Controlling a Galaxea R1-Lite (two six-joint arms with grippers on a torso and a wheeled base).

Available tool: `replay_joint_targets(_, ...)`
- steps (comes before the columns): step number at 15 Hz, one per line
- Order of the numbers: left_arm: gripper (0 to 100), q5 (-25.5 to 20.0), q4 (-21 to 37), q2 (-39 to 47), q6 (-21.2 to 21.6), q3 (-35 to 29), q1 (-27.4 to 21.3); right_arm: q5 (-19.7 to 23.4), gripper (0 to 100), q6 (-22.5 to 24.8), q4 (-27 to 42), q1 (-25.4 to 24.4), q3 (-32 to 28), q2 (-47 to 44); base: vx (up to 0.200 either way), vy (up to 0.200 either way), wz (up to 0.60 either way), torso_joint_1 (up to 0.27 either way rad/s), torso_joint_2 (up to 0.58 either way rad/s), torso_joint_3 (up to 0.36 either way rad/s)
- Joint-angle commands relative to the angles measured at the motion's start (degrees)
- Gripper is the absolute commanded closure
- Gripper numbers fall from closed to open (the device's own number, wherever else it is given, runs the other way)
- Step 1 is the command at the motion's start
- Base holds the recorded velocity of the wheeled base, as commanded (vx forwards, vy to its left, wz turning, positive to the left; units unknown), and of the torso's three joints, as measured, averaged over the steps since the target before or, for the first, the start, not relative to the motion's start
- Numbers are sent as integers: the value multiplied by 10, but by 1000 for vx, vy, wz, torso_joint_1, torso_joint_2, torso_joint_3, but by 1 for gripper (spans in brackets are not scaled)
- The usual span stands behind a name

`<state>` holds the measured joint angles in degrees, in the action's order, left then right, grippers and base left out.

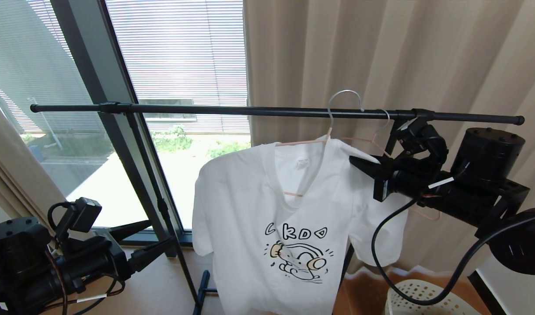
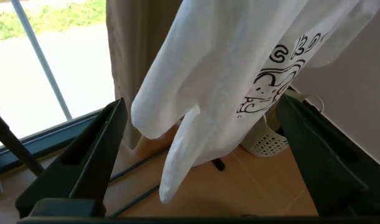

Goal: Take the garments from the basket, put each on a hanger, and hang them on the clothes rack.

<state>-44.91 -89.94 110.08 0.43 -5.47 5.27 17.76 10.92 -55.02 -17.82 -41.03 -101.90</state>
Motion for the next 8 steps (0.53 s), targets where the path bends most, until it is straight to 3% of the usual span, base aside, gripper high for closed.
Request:
replay_joint_targets(1,0,2,-1,-6,-1,5,-3,0,100,9,1,-5,1,-12,0,0,0,0,0,0)
replay_joint_targets(4,0,5,-1,-66,-47,-2,-31,0,100,10,0,-20,9,-20,0,0,0,0,0,0)
replay_joint_targets(6,0,5,-1,-109,-47,-11,-41,-1,100,10,1,-35,11,-23,0,0,0,0,0,0)
replay_joint_targets(7,0,5,40,-145,-48,-23,-51,-2,100,12,0,-40,14,-28,0,0,0,0,0,0)
replay_joint_targets(8,0,6,157,-214,-48,-59,-63,-2,100,26,0,-43,18,-30,0,0,0,0,0,0)
